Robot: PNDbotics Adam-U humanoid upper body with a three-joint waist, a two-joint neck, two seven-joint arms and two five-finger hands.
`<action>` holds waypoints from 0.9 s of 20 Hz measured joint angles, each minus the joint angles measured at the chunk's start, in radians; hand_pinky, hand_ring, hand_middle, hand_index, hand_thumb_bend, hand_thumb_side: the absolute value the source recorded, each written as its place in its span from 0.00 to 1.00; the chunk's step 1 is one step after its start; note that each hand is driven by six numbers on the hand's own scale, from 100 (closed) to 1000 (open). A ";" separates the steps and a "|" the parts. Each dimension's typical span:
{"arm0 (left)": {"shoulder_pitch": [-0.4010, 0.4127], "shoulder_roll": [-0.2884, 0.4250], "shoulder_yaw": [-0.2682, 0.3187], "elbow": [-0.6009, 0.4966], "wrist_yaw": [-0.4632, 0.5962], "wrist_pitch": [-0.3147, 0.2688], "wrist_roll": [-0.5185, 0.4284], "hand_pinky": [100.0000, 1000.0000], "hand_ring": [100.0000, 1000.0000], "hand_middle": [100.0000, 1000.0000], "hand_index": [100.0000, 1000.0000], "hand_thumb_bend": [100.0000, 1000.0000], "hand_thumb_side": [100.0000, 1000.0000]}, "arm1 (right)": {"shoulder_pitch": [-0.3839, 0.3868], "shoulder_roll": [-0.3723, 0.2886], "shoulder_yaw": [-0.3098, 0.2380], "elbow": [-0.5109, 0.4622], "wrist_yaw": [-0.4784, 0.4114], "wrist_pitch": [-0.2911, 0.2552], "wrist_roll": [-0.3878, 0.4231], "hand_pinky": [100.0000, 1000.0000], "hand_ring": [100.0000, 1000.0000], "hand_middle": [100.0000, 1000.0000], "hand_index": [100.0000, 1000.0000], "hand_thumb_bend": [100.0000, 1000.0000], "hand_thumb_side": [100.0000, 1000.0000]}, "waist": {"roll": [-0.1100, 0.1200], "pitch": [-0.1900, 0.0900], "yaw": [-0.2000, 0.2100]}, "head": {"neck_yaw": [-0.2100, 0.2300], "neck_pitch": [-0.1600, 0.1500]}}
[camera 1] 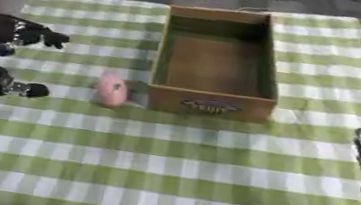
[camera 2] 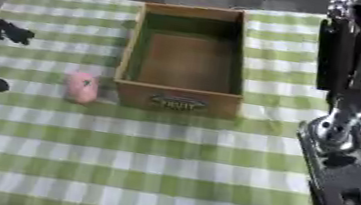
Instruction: Pick up objects on the table and place them in the box.
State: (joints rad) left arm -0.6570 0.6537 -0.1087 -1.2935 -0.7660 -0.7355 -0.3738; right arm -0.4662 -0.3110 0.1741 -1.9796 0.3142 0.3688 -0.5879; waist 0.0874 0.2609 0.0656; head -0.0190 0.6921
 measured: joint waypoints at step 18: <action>-0.088 -0.167 -0.026 0.072 -0.086 0.009 -0.009 0.61 0.69 0.68 0.99 0.43 0.89 | 0.011 0.000 0.006 0.000 -0.007 0.001 -0.004 0.84 0.64 0.65 0.87 0.00 1.00 | 0.006 0.000 0.004 | 0.008 0.000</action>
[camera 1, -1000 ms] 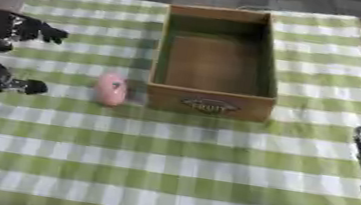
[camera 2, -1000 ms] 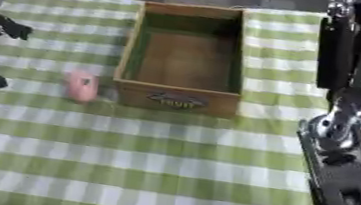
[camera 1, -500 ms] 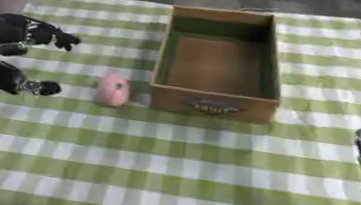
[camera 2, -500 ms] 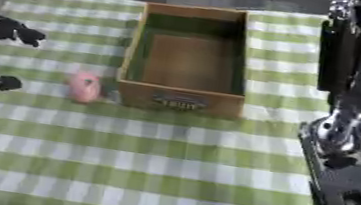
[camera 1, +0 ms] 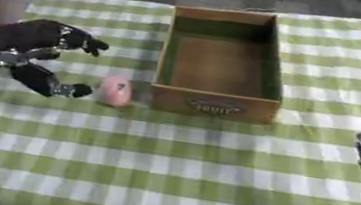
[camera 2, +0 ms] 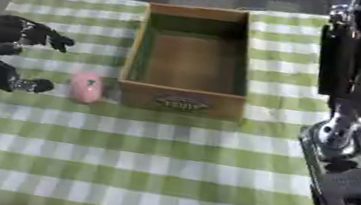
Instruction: Pick up objects on the table and place them in the box.
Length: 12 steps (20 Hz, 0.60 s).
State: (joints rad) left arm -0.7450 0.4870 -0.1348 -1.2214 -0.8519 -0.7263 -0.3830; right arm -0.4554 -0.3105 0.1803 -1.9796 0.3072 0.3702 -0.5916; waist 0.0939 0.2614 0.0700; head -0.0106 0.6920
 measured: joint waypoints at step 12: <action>-0.064 -0.031 -0.061 0.078 -0.110 0.010 -0.010 0.64 0.72 0.70 0.99 0.53 0.76 | 0.012 0.000 0.006 0.000 -0.002 -0.004 -0.004 0.84 0.64 0.65 0.87 0.00 1.00 | 0.009 -0.004 0.003 | -0.030 0.008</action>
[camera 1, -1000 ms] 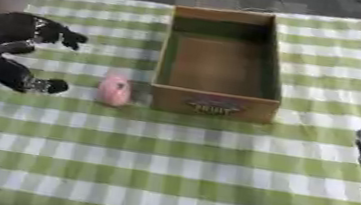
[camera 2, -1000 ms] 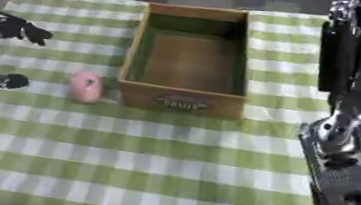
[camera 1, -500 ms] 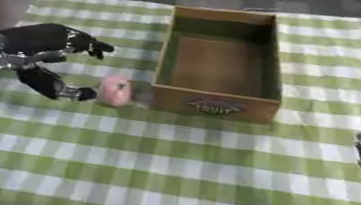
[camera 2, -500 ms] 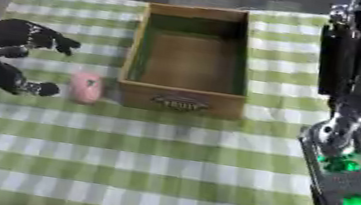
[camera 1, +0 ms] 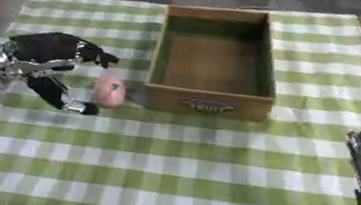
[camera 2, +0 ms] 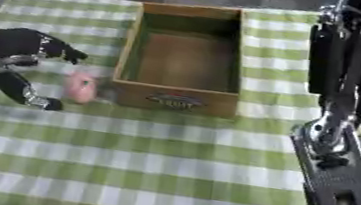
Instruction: Pick up objects on the table and place them in the box.
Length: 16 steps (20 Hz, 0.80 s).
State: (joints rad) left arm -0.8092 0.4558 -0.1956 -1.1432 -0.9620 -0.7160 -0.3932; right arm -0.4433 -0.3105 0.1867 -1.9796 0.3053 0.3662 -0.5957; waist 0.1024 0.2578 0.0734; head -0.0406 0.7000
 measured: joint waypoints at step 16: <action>-0.032 -0.006 -0.011 0.103 -0.290 -0.132 0.132 0.59 0.67 0.59 0.91 0.46 0.78 | 0.004 0.000 0.005 0.000 0.000 0.000 0.000 0.84 0.64 0.64 0.86 0.00 1.00 | 0.001 -0.005 -0.004 | -0.005 0.002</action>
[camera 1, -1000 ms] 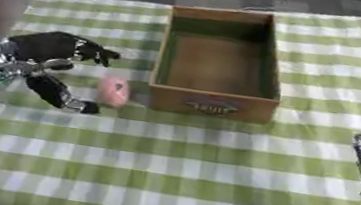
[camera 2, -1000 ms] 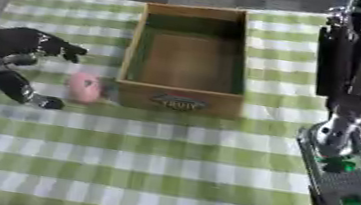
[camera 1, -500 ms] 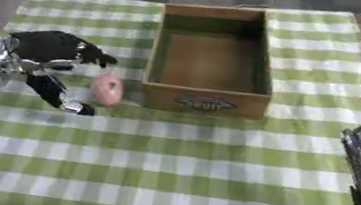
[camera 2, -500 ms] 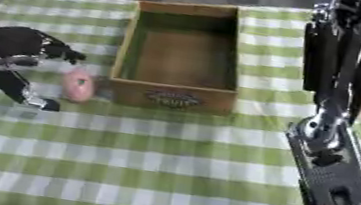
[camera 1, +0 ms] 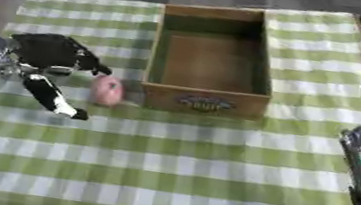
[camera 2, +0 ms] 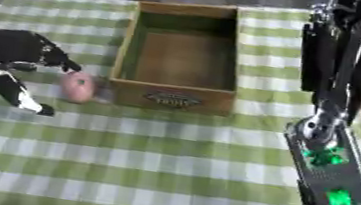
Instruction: Pick up objects on the table and place them in the box.
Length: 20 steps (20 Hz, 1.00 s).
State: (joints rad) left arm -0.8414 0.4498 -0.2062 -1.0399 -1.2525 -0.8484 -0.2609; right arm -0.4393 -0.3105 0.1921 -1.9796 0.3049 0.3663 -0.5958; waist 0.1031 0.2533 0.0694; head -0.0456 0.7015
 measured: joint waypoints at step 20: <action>-0.030 -0.037 0.077 0.088 -0.090 -0.044 0.141 0.50 0.58 0.53 0.85 0.19 0.72 | 0.000 0.000 0.006 0.000 -0.010 0.007 -0.005 0.84 0.64 0.64 0.85 0.00 1.00 | -0.001 0.009 -0.009 | 0.008 -0.009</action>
State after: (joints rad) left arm -0.8718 0.4125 -0.1295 -0.9514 -1.3425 -0.8922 -0.1199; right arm -0.4389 -0.3107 0.1981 -1.9796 0.2953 0.3731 -0.6004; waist 0.1024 0.2624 0.0603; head -0.0380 0.6921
